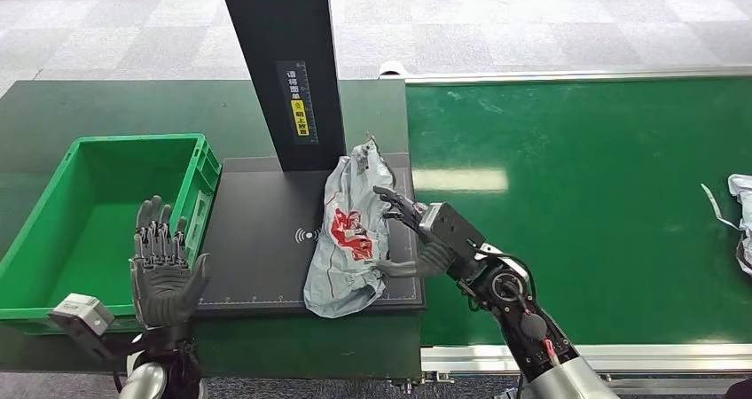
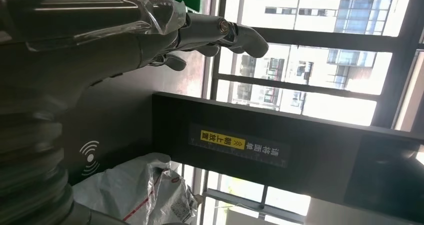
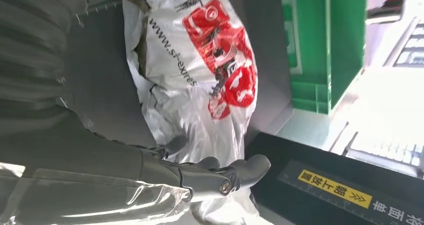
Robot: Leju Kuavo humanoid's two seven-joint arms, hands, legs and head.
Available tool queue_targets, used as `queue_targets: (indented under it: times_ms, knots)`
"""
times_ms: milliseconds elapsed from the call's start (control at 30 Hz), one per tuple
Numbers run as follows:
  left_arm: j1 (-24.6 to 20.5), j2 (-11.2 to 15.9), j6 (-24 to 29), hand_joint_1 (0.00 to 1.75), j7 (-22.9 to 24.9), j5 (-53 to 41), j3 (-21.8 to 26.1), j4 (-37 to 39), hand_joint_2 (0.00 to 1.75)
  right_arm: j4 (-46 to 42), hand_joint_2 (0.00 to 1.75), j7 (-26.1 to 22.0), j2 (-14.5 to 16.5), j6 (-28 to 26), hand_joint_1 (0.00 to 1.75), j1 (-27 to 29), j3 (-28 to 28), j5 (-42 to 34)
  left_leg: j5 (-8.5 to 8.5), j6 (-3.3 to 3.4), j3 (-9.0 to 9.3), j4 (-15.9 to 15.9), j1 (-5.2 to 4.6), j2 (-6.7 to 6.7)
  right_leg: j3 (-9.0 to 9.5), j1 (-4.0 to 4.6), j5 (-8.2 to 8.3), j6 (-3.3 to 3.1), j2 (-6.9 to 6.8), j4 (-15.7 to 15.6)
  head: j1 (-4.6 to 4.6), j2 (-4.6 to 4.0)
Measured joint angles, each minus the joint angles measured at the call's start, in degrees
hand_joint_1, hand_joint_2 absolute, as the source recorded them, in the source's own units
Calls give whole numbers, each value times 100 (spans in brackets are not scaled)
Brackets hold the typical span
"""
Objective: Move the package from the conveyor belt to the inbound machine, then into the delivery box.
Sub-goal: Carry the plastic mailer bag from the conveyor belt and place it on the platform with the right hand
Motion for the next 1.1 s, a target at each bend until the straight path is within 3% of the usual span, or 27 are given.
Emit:
queue_targets:
  times_ms: [400, 733, 1100]
  knots:
    - [0, 19, -148, 0, 247, -467, -31, 78, 175, 24, 175, 316, -123, 258, 0, 215, -338, -825, 0, 0, -1, 0, 0, 0, -1, 0, 0, 0, 0, 0, 0, 0]
    - [9, 54, -288, 0, 687, -1194, -187, 279, 175, -650, 175, 64, -409, -765, 0, 1014, -878, -344, -4, -2, -5, 0, 0, -3, -4, -1, -1, 1, -2, -2, -1, 0]
    - [14, 52, -227, 0, 743, -1549, -366, 325, 175, -1275, 175, -33, -503, -951, 0, 1608, -1325, -128, -4, -3, -5, -1, 0, -1, -5, 0, -1, 1, -1, -2, -1, 0]
